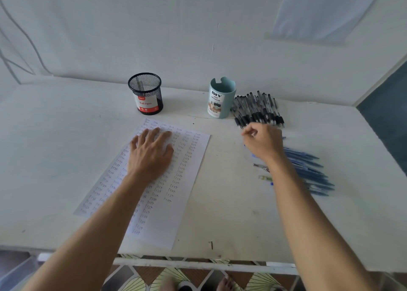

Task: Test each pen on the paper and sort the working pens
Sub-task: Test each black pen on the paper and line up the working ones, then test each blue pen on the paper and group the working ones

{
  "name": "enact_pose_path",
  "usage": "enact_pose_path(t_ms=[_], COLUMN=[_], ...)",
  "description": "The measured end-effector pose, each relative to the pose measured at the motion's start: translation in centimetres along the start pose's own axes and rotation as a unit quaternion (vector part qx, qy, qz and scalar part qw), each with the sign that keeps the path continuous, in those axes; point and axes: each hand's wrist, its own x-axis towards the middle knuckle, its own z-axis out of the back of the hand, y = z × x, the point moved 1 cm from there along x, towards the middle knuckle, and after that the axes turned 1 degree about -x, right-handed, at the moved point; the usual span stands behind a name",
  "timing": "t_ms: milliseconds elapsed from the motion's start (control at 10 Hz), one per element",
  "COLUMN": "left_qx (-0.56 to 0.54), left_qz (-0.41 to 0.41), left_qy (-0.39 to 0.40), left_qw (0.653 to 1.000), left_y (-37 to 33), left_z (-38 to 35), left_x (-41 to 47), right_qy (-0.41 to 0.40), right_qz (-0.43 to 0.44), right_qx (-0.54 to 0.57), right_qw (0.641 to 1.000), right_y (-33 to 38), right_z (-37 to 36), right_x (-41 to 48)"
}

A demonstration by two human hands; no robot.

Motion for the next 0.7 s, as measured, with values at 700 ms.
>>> enact_pose_path(t_ms=[700], left_qx=[-0.009], left_qz=[0.004], left_qy=[0.0], left_qw=[1.0], left_y=[-0.4], left_z=[0.5], left_x=[-0.2], right_qy=[-0.078], right_qz=[0.213], right_qx=[0.174], right_qw=[0.958], right_y=[10.5], right_z=[-1.1], right_x=[-3.0])
